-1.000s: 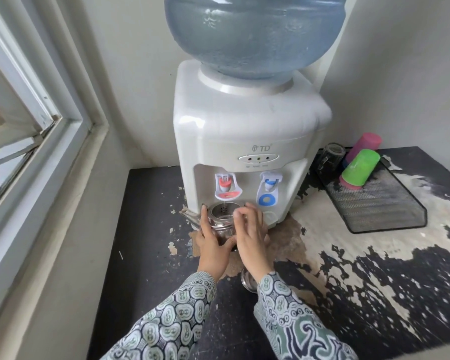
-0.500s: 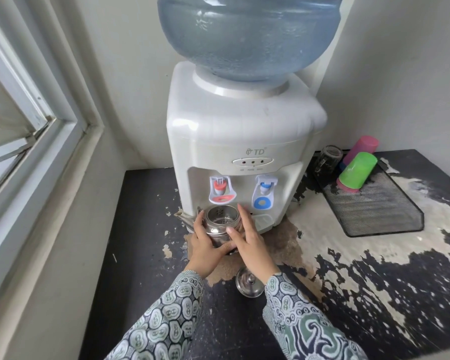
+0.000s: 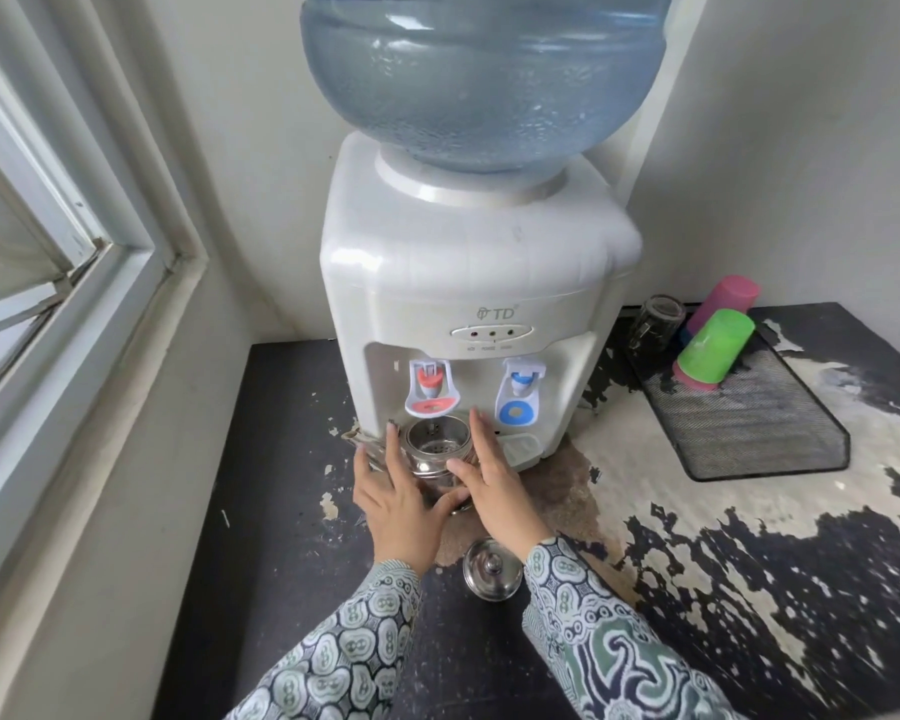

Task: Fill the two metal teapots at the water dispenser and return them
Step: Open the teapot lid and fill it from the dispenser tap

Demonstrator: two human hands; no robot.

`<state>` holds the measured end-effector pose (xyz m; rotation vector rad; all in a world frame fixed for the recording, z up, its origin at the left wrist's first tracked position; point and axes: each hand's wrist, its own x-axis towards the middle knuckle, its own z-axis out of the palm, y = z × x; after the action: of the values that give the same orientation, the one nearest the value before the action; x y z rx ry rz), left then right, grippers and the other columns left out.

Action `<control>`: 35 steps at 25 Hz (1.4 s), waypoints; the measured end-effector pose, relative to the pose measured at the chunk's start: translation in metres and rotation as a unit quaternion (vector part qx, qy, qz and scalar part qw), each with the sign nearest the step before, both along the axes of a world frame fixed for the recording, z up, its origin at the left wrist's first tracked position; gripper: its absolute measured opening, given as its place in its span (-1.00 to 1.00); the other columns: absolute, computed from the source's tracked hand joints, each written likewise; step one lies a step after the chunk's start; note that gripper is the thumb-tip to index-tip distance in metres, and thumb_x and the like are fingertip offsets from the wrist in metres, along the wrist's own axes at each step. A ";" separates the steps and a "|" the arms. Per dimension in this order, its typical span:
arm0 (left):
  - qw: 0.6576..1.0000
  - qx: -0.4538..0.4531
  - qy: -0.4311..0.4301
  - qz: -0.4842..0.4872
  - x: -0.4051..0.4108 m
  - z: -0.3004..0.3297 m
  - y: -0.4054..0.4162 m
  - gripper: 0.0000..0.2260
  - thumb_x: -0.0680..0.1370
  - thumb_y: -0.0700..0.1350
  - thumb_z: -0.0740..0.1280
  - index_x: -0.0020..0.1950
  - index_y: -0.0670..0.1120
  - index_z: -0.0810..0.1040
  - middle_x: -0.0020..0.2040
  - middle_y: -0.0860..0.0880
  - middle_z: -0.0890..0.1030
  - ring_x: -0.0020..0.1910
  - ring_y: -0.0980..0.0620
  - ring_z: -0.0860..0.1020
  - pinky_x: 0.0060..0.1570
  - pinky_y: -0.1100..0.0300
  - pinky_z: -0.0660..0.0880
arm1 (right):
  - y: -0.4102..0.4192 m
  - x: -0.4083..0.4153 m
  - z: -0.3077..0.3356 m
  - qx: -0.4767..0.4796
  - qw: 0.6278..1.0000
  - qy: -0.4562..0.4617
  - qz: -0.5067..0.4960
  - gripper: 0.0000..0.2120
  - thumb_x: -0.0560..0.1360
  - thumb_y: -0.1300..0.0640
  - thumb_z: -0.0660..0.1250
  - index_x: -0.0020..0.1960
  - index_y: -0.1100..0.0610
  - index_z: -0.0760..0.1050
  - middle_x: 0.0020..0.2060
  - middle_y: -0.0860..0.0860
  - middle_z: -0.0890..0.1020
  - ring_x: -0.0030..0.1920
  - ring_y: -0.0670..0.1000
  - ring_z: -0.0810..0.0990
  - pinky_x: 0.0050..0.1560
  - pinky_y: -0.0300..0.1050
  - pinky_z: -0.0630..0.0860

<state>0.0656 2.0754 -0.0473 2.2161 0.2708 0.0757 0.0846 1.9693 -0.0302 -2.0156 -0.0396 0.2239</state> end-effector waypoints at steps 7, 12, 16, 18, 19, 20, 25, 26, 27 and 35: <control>0.989 0.090 -0.067 -0.094 0.008 -0.007 0.005 -0.09 0.34 0.14 0.42 0.50 -0.06 -0.05 0.52 -0.22 -0.03 0.52 -0.17 -0.03 0.46 -0.06 -0.02 | -0.001 0.003 -0.002 0.004 1.000 -0.005 0.001 -0.35 0.56 0.07 0.15 0.48 -0.02 -0.19 0.52 0.01 -0.14 0.50 -0.07 -0.15 0.45 -0.15 -0.11; 0.980 0.145 -0.077 -0.112 0.018 -0.003 0.018 0.05 0.18 0.31 0.38 0.49 -0.12 0.02 0.53 -0.10 0.04 0.53 -0.06 -0.05 0.47 0.07 -0.11 | 0.000 0.008 0.000 -0.008 1.000 0.004 0.007 -0.34 0.56 0.04 0.15 0.48 -0.02 -0.20 0.52 0.01 -0.12 0.50 -0.06 -0.10 0.42 -0.17 -0.06; 0.963 0.207 -0.065 -0.158 0.031 0.005 0.027 0.01 0.17 0.36 0.39 0.45 -0.12 0.14 0.48 -0.06 0.23 0.50 -0.05 0.02 0.45 0.02 0.05 | -0.005 0.011 0.003 -0.014 1.000 0.015 0.012 -0.36 0.57 0.02 0.13 0.49 -0.02 -0.19 0.52 -0.01 -0.09 0.50 -0.06 -0.04 0.42 -0.15 -0.03; 0.958 0.223 -0.040 -0.177 0.038 0.009 0.031 0.01 0.17 0.39 0.36 0.45 -0.09 0.14 0.47 -0.04 0.24 0.50 -0.05 0.02 0.44 -0.01 0.09 | -0.005 0.012 0.004 -0.011 1.000 0.019 0.015 -0.36 0.57 0.01 0.13 0.49 -0.02 -0.19 0.52 -0.02 -0.09 0.50 -0.07 -0.05 0.41 -0.18 -0.05; 0.956 0.229 -0.020 -0.183 0.040 0.010 0.032 0.02 0.16 0.40 0.36 0.46 -0.09 0.12 0.48 -0.03 0.22 0.50 -0.03 0.01 0.45 -0.02 0.09 | -0.005 0.012 0.003 -0.010 1.000 0.020 0.016 -0.36 0.57 0.01 0.13 0.49 -0.02 -0.20 0.52 -0.01 -0.09 0.50 -0.07 -0.06 0.40 -0.20 -0.06; 0.954 0.235 -0.001 -0.187 0.042 0.012 0.033 0.03 0.17 0.40 0.37 0.47 -0.08 0.09 0.49 -0.02 0.20 0.50 -0.02 -0.01 0.45 -0.03 0.08 | -0.005 0.012 0.003 -0.009 1.000 0.020 0.016 -0.36 0.57 0.02 0.13 0.49 -0.03 -0.20 0.52 -0.01 -0.10 0.50 -0.07 -0.07 0.38 -0.22 -0.07; 0.951 0.245 0.022 -0.187 0.044 0.014 0.032 0.04 0.18 0.39 0.38 0.49 -0.05 0.04 0.52 0.04 0.14 0.51 0.04 -0.06 0.45 -0.05 0.05 | -0.003 0.012 0.002 -0.011 1.000 0.013 0.018 -0.35 0.57 0.03 0.13 0.48 -0.04 -0.21 0.52 -0.01 -0.11 0.50 -0.07 -0.08 0.38 -0.22 -0.08; 0.950 0.248 0.019 -0.187 0.043 0.015 0.032 0.04 0.18 0.40 0.37 0.49 -0.04 0.03 0.52 0.05 0.14 0.52 0.05 -0.05 0.45 -0.04 0.04 | -0.003 0.012 0.001 -0.012 1.000 0.012 0.020 -0.35 0.57 0.03 0.13 0.48 -0.04 -0.21 0.52 -0.01 -0.11 0.50 -0.07 -0.09 0.39 -0.21 -0.08; 0.949 0.252 0.015 -0.188 0.043 0.015 0.033 0.05 0.18 0.42 0.35 0.49 -0.04 0.03 0.52 0.05 0.14 0.52 0.05 -0.04 0.45 -0.03 0.03 | -0.003 0.012 0.001 -0.013 1.000 0.012 0.021 -0.35 0.57 0.02 0.13 0.48 -0.05 -0.22 0.52 -0.01 -0.11 0.50 -0.07 -0.10 0.40 -0.19 -0.08; 0.950 0.248 0.005 -0.191 0.041 0.011 0.040 0.25 -0.08 0.64 -0.03 0.50 0.02 -0.02 0.53 0.08 0.09 0.52 0.11 -0.05 0.49 -0.05 0.00 | 0.003 0.010 -0.001 -0.028 0.999 0.003 0.026 -0.34 0.56 -0.02 0.12 0.47 -0.09 -0.25 0.52 -0.05 -0.15 0.50 -0.04 -0.18 0.48 0.01 -0.07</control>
<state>0.1063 2.1152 -0.0361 2.7283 -0.2012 -0.0913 0.0944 1.9720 -0.0312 -2.0707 -0.0818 0.2668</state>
